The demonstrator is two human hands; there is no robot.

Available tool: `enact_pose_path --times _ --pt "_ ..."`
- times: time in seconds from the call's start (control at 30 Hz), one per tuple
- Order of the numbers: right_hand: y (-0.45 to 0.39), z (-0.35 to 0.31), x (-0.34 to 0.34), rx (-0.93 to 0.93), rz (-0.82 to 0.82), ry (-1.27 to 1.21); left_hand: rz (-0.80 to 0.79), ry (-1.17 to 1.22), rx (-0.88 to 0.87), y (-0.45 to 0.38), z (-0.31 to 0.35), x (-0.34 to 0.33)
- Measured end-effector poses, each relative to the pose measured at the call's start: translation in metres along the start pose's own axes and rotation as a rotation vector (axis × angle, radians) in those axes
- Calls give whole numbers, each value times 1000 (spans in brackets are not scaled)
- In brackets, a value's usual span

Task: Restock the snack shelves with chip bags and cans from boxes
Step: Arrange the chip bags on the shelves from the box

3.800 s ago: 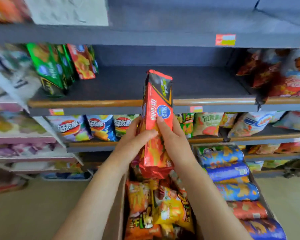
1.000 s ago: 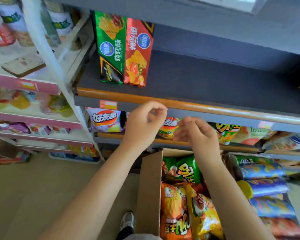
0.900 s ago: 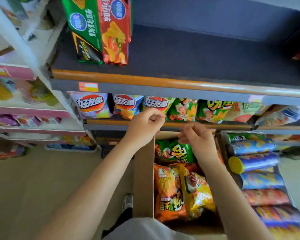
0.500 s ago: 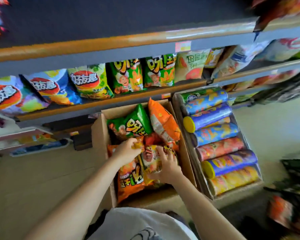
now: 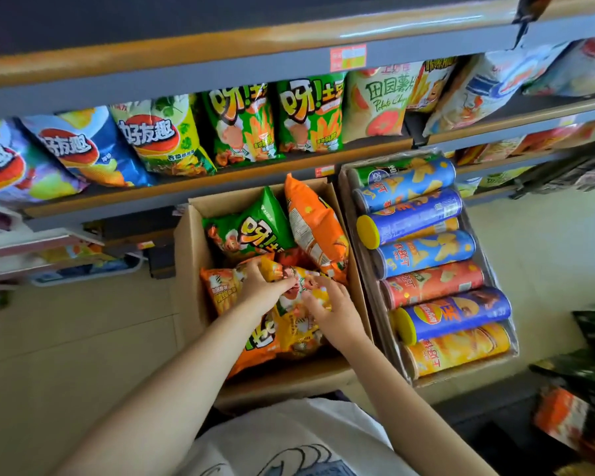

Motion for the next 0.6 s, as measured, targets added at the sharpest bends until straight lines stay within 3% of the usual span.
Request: enact_pose_path --times 0.1,0.17,0.23,0.3,0.37,0.47,0.6 --pt "11 24 21 -254 174 -159 -2 44 18 1 -10 13" --pt "20 44 2 -515 -18 -231 24 119 18 2 -19 32" --pt "36 45 -36 -660 -361 -293 79 226 29 6 -27 58" --pt "47 24 -72 -652 -616 -516 84 383 53 14 -33 76" --pt "48 -8 -95 -587 -703 -782 50 462 31 24 -31 92" --pt "43 -56 -105 -471 -688 -923 -31 401 -64 34 -30 119" --pt "40 -92 -86 -350 -575 -828 -240 207 -146 50 -23 148"
Point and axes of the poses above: each hand's wrist, its own y-axis away from the middle knuckle, its own x-axis out of the back of the hand, z = x × y, the point moved 8 cm from there along -y, towards the middle knuckle, and after that the axes turned 13 degrees about -x, right-handed, at the moved point
